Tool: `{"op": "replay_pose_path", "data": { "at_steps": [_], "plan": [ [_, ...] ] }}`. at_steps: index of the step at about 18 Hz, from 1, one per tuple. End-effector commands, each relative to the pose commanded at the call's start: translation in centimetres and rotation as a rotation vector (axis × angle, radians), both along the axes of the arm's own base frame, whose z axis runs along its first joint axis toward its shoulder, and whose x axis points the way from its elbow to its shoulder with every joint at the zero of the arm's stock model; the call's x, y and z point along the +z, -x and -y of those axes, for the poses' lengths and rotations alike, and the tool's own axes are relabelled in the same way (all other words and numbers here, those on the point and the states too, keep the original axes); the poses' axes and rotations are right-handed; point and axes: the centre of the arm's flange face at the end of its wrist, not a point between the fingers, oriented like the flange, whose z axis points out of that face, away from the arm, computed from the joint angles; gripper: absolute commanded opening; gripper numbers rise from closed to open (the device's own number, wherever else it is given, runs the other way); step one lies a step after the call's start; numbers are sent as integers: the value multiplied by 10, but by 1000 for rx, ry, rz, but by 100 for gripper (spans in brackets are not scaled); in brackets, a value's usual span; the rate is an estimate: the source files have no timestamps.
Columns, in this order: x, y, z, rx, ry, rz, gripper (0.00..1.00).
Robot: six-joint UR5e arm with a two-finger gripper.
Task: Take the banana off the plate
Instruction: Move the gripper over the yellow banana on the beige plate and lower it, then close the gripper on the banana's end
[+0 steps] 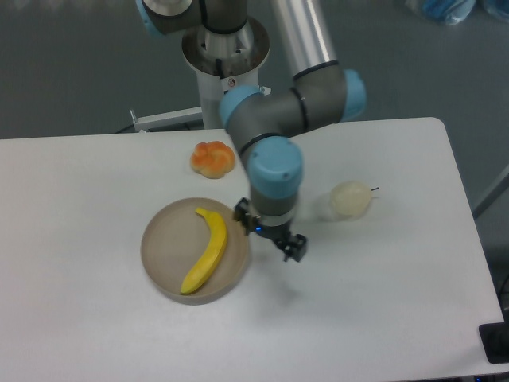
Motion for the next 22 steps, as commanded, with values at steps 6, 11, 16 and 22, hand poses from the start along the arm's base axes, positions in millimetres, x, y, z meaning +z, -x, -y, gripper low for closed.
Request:
{"op": "replay_pose_path", "data": {
  "at_steps": [6, 11, 16, 22],
  "plan": [
    [-17, -27, -20, 124, -19, 79, 100],
    [-33, -36, -43, 188, -8, 85, 100],
    [-45, -48, -48, 193, 5, 105, 100],
    [-50, -48, -51, 185, 9, 107, 46]
  ]
}}
